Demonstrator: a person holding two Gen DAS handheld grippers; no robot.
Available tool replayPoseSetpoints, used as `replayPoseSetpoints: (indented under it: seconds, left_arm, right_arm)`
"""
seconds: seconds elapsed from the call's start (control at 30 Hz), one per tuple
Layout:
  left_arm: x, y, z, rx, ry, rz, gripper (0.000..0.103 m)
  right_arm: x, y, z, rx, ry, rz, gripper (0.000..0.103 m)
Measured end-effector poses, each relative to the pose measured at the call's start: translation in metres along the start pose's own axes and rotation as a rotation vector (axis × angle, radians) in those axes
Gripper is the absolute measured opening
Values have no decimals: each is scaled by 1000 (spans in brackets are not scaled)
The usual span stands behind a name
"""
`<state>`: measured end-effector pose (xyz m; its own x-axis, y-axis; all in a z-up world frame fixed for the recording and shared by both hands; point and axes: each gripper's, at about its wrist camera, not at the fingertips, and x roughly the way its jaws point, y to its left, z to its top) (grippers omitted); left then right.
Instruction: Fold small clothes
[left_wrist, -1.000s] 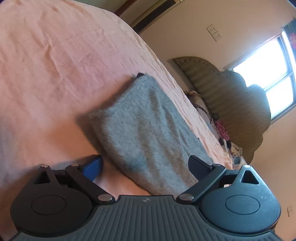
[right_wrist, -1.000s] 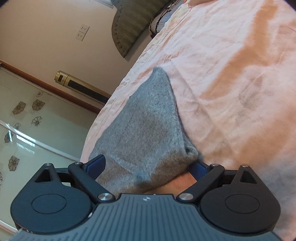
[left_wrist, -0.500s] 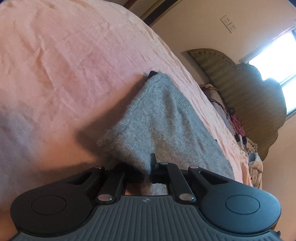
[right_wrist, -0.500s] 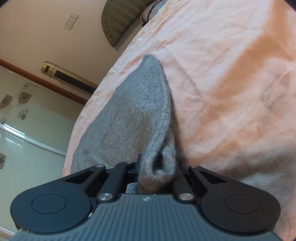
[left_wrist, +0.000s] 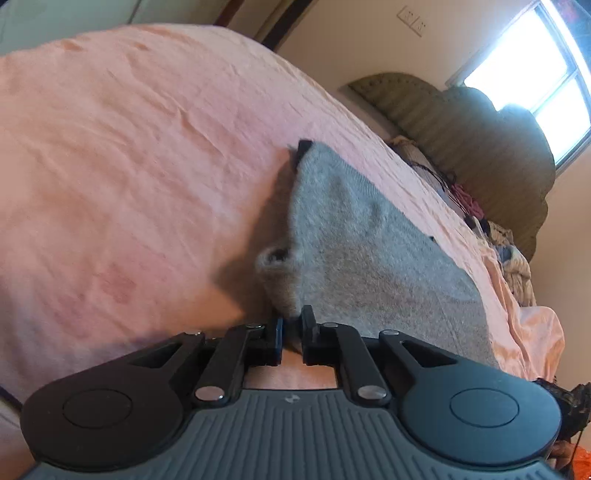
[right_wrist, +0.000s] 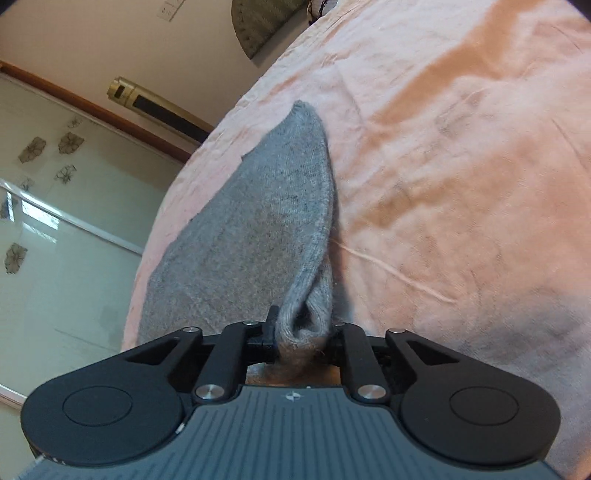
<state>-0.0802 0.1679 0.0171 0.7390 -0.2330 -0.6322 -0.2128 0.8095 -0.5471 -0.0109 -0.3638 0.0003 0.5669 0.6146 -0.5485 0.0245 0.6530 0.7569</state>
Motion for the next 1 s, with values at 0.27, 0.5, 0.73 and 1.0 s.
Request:
replayPoseSetpoints:
  seconds: [0.27, 0.5, 0.73, 1.0]
  left_arm:
    - [7, -27, 37, 136, -131, 48, 93]
    - [49, -40, 25, 243, -29, 170, 8]
    - [14, -33, 21, 311, -48, 165, 8]
    - [58, -78, 111, 362, -209, 89, 91]
  right_arm:
    - [-9, 29, 63, -135, -156, -71, 64]
    - [63, 73, 77, -290, -64, -94, 64]
    - [79, 84, 49, -539, -47, -222, 66]
    - [70, 87, 109, -527, -166, -259, 93]
